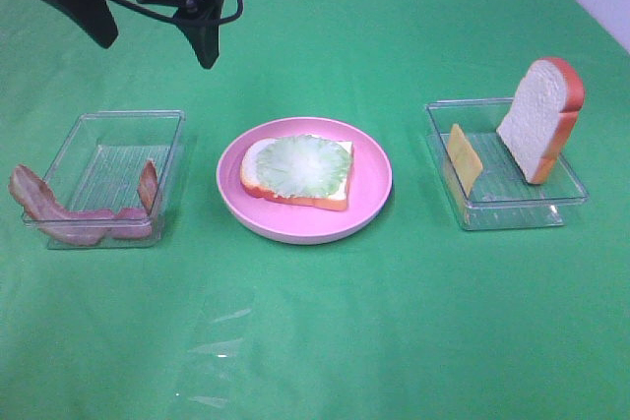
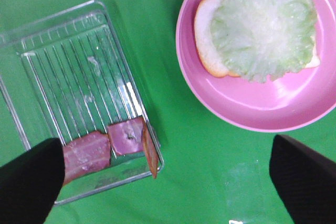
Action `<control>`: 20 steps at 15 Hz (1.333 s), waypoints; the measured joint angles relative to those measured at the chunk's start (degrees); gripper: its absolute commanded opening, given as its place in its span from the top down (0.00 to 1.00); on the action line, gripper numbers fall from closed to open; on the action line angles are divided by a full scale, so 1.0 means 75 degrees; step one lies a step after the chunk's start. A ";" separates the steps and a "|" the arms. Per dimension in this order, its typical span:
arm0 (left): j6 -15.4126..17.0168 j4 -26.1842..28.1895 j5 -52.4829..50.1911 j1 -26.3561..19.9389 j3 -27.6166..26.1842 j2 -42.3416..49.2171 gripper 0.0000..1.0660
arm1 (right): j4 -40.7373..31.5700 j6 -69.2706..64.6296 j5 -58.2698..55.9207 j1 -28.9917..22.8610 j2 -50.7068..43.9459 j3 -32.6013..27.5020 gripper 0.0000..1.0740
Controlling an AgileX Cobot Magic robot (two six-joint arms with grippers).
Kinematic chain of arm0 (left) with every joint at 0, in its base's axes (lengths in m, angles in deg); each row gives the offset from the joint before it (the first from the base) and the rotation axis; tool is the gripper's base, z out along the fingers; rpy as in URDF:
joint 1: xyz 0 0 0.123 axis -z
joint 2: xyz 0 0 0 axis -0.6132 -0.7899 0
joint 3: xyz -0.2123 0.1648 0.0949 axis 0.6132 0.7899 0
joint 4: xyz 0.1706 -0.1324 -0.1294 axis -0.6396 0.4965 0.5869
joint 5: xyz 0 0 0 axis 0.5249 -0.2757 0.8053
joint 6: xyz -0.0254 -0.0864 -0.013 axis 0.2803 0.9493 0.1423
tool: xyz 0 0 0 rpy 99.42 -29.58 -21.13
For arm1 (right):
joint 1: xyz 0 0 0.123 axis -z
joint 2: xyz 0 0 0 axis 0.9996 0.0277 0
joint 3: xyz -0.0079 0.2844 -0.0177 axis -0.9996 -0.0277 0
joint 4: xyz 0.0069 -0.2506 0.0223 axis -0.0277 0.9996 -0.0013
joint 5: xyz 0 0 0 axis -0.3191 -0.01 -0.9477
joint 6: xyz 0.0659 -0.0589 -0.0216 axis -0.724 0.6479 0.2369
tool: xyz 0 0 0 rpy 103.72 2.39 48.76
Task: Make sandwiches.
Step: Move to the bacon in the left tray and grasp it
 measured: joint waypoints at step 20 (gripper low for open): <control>0.1383 0.0710 -0.1742 -0.0519 0.2781 -0.0290 0.12 | 0.0000 0.0000 0.0000 0.0000 0.0000 0.0000 0.08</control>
